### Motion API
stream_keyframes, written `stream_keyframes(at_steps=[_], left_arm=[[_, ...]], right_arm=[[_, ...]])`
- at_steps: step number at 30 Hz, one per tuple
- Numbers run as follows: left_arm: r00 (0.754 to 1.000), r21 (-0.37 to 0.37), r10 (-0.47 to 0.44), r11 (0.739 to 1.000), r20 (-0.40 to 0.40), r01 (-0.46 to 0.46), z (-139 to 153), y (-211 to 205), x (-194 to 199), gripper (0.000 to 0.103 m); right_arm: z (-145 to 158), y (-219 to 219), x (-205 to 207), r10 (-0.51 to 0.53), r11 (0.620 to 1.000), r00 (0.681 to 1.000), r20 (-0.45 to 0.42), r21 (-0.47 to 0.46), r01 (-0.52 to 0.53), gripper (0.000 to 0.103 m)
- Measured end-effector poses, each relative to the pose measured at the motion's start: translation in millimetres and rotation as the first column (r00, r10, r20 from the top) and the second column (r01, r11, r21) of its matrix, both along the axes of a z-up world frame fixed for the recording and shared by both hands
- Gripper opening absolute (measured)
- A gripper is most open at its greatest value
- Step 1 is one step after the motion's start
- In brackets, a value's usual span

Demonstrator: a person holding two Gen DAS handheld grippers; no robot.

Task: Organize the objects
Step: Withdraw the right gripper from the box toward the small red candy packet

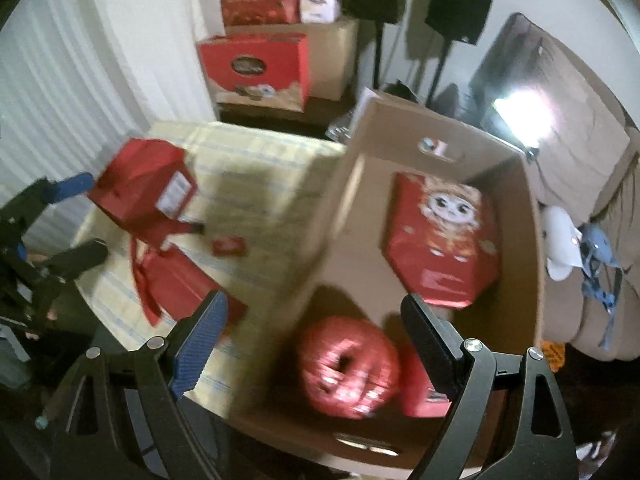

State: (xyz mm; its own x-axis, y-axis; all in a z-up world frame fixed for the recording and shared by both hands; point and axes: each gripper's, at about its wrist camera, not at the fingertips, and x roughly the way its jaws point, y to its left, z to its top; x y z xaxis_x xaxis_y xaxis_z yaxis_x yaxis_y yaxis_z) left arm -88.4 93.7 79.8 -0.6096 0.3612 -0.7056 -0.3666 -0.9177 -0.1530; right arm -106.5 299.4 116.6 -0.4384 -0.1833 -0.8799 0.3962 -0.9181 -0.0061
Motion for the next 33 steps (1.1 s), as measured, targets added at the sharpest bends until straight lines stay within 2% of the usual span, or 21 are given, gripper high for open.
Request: stream_keyframes(at_steps=[6,11,20,25,33], left_arm=[[0.999,0.005,0.046,0.999,0.003,-0.046,-1,-28,6,0.103],[0.997,-0.026,0.076,0.997,-0.006,-0.076,-5,-44,12,0.103],[0.991,-0.059,0.135,0.989,0.004,-0.135,-28,-70,17,0.103],[0.986,-0.080,0.167,0.983,0.002,-0.166,-40,-81,18,0.103],[0.981,-0.071,0.190,0.980,0.029,-0.188,-61,-90,13,0.103]], right_arm=[[-4,-37,1,0.039,0.998,0.999,-0.012,-0.050,-0.040,0.090],[-15,-65,-1,0.065,0.994,0.998,-0.005,-0.093,-0.065,0.090],[-39,-98,-2,0.067,0.988,0.998,-0.004,-0.141,-0.067,0.089],[-60,-111,-9,0.054,0.990,0.999,0.001,-0.128,-0.053,0.086],[-94,-118,-22,-0.004,0.996,1.000,0.006,-0.089,0.004,0.082]])
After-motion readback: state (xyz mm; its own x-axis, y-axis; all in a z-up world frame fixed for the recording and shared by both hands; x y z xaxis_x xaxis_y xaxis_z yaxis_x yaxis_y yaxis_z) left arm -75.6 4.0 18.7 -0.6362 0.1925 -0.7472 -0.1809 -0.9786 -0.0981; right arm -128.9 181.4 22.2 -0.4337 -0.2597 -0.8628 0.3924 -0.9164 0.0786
